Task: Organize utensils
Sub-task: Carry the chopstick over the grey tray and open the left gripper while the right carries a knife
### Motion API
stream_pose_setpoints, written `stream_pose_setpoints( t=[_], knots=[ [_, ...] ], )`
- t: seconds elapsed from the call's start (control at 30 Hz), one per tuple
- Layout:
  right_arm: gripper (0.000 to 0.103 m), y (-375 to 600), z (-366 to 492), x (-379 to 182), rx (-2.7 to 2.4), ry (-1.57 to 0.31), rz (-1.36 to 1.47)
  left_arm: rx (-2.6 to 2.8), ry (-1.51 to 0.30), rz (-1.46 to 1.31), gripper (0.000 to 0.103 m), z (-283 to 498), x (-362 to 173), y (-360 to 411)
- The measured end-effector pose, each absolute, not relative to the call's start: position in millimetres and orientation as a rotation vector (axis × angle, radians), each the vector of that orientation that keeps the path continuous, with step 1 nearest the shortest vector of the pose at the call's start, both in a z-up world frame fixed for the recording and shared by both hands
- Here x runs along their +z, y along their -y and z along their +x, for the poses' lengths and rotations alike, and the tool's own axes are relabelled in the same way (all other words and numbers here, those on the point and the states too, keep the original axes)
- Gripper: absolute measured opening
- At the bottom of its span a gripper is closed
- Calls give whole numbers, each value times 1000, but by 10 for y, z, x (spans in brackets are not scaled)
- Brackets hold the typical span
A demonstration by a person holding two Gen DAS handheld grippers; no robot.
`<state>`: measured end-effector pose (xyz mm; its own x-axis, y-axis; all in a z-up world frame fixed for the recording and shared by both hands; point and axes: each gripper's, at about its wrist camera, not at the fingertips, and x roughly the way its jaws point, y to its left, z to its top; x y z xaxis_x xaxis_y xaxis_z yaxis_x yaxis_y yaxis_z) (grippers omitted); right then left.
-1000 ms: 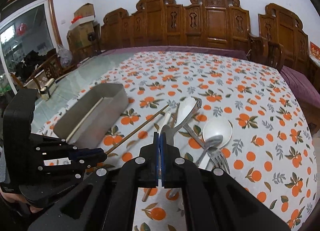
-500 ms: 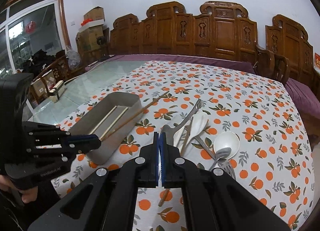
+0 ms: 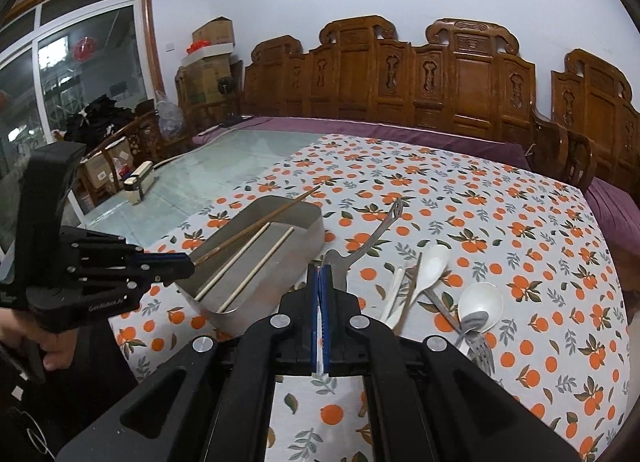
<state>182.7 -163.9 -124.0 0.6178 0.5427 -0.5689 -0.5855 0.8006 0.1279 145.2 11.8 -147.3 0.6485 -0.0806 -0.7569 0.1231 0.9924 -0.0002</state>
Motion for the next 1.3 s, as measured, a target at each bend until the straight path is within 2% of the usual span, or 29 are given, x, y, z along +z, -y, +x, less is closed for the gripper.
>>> stream_pose_setpoints(
  t=[0.57,0.83,0.9,0.97,1.3],
  knots=[
    [2,1377,1700,-1326,691,-654,-132,-96,-1005,39,5,1739,-1735,-542],
    [2,1247,1652,-1359,718,-675,-150,-65,-1003,28,5,1841,-1815,-614],
    [2,1216,1651,-1351,724,-677,-155,-49,-993,32,8,1860,-1821,-625],
    [2,1182,1656,-1339,732,-682,-151,-40,-967,31,20,1853,-1805,-640],
    [2,766,1834,-1329,805,-711,-151,-19,-865,-26,29,1877,-1717,-801]
  ],
)
